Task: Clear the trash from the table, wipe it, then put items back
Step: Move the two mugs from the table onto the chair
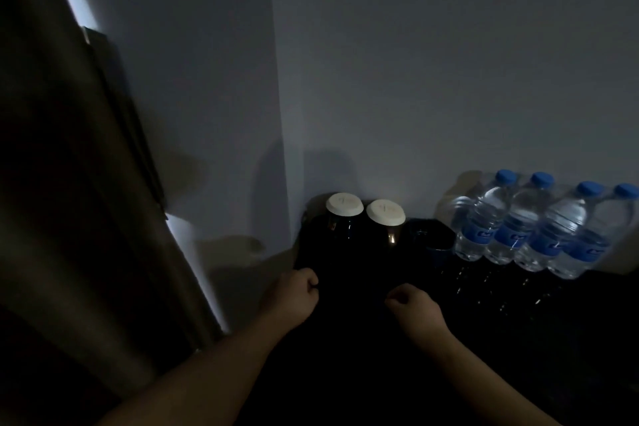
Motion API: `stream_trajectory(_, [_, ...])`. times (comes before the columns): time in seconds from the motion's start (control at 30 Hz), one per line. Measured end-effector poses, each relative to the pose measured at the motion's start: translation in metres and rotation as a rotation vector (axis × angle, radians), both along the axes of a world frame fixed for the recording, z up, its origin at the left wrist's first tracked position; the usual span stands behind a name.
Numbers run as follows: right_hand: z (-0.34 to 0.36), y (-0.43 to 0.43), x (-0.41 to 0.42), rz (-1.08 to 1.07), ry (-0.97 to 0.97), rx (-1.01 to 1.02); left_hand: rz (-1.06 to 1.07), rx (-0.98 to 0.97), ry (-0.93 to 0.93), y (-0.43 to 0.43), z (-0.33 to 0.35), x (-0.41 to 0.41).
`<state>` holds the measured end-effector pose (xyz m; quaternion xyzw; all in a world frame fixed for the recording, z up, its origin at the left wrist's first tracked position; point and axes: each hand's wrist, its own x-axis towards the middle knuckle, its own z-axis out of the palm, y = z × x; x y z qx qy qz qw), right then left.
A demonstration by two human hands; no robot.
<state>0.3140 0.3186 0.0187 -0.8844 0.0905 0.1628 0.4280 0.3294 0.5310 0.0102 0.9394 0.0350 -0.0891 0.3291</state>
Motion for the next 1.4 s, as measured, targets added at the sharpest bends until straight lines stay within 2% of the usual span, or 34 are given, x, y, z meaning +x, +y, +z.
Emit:
stream_trajectory(0.23, [-0.005, -0.006, 0.078, -0.221, -0.074, 0.079, 0.12, -0.188, 0.06, -0.01, -0.01, 0.083])
stream_trajectory(0.43, [-0.028, -0.005, 0.137, -0.299, -0.052, 0.195, 0.293, -0.37, 0.091, -0.033, -0.023, 0.14])
stream_trajectory(0.5, [-0.037, -0.004, 0.148, -0.316, -0.014, 0.261, 0.329, -0.407, 0.145, -0.039, -0.032, 0.152])
stream_trajectory(0.7, [-0.044, -0.005, 0.162, -0.385, 0.087, 0.587, 0.428, -0.709, 0.195, -0.058, -0.042, 0.163])
stream_trajectory(0.8, [-0.049, -0.006, 0.164, -0.396, 0.105, 0.626, 0.476, -0.767, 0.185, -0.06, -0.044, 0.166])
stream_trajectory(1.0, [-0.049, -0.003, 0.152, -0.377, 0.131, 0.62, 0.453, -0.766, 0.203, -0.064, -0.04, 0.151])
stream_trajectory(1.27, [-0.038, -0.002, 0.096, -0.356, 0.22, 0.614, 0.431, -0.765, 0.261, -0.054, -0.035, 0.08])
stream_trajectory(1.4, [-0.039, -0.001, 0.05, -0.387, 0.318, 0.69, 0.441, -0.876, 0.375, -0.041, -0.029, 0.034])
